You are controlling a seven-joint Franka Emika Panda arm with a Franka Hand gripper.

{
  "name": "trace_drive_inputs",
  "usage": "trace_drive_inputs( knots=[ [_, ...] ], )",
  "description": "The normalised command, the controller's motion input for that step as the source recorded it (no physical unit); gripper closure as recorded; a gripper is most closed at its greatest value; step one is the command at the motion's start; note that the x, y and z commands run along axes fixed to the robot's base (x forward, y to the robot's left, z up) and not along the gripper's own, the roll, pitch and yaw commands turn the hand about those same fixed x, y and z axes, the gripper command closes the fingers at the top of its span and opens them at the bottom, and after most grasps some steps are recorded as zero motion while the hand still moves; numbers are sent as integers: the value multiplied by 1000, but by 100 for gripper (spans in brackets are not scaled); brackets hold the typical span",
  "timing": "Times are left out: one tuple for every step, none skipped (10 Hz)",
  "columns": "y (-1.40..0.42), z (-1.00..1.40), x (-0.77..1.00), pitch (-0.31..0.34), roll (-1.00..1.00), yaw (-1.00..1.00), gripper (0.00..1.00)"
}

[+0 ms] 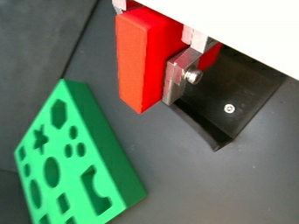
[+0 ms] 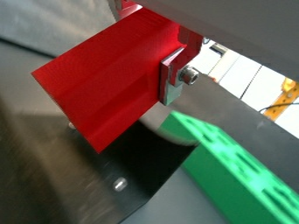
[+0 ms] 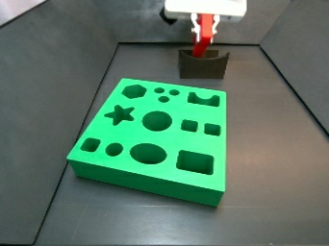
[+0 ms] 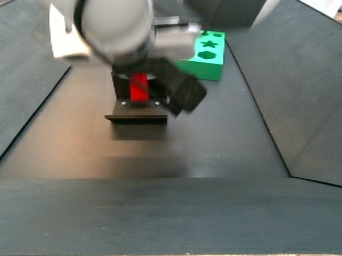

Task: Pick up the double-square object. Move up. Rotate the double-square object. Place the double-square object on the fixture. Regrasp the double-square object. Move to above the board. Insert the double-square object.
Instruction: Place the double-square object on the fixture.

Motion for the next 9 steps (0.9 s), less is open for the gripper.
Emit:
trace_drive_inputs(
  knots=[
    [121,-834,166,6,-174,-207,100],
    [94,-562,131,-31,-167,-178,100],
    [81,-388,108,-48,-148,-147,100],
    [74,-391,81,-59,-121,-127,100],
    [53,-391,73,-62,-113,-86,100],
    [47,-391,72,-61,-113,-62,100],
    [43,-391,72,-60,-113,-44,100],
    [-500,-167,0,0,0,0,100],
    [0,0,0,0,0,0,0]
  ],
)
